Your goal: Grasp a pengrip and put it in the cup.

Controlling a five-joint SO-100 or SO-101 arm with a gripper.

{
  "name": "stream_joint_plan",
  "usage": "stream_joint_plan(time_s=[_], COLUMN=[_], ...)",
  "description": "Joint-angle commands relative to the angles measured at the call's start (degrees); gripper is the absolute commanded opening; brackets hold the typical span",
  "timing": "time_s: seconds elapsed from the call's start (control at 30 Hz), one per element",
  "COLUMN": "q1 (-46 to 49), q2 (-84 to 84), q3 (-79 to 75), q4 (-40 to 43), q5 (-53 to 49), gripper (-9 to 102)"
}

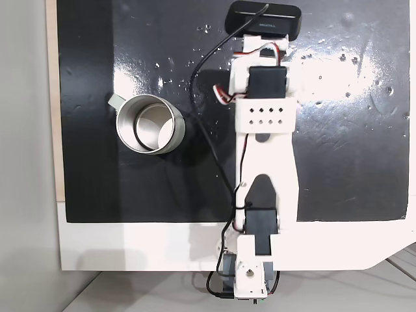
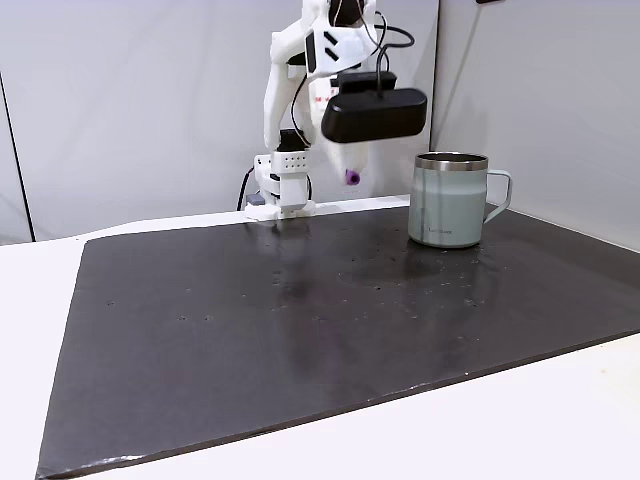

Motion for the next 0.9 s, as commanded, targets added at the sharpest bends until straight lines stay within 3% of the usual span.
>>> stream_joint_plan(time_s=[0.0,0.47,0.87], q1=[-6.15,-22.76,-34.28], q2=[9.58,8.44,2.90], q3=[-3.96,-10.55,-10.63], q4=[0.88,-0.97,0.88], q5=[6.68,32.87,40.87], gripper=[0,0,0])
